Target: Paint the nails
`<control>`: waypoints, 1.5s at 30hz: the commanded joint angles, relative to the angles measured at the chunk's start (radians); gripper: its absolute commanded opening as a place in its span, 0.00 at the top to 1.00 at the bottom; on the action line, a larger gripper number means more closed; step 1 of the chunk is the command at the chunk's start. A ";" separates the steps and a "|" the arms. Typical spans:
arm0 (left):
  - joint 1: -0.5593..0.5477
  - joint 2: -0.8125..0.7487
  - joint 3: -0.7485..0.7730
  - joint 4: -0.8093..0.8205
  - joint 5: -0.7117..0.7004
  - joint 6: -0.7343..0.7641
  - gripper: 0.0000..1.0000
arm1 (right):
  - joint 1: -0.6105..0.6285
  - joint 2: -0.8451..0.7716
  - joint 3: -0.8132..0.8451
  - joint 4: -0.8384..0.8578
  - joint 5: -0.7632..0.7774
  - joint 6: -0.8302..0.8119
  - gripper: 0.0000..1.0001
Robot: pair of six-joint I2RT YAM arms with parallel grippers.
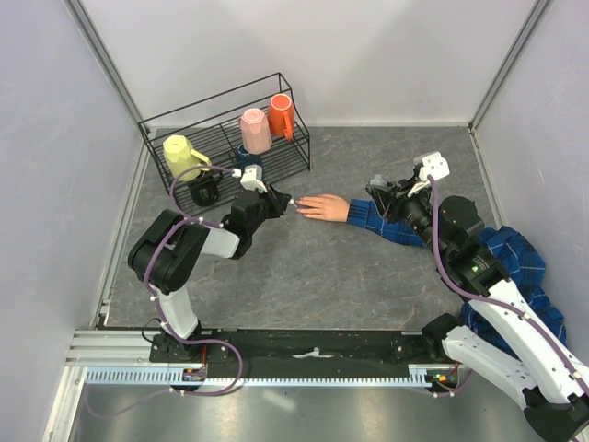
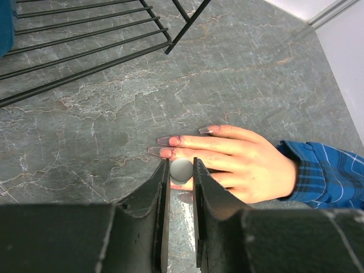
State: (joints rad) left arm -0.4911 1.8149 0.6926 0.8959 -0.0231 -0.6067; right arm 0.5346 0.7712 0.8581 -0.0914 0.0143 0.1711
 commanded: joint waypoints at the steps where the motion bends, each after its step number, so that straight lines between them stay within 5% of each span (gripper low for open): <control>1: -0.010 0.004 0.035 0.015 -0.051 0.047 0.98 | 0.001 -0.016 0.001 0.044 -0.010 0.007 1.00; 45: -0.055 0.032 0.125 -0.166 -0.135 0.016 0.98 | 0.001 -0.029 -0.002 0.039 -0.045 0.005 1.00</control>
State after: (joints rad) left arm -0.5385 1.8381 0.7860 0.7307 -0.1291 -0.5900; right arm 0.5346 0.7597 0.8577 -0.0914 -0.0227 0.1711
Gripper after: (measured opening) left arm 0.238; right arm 0.300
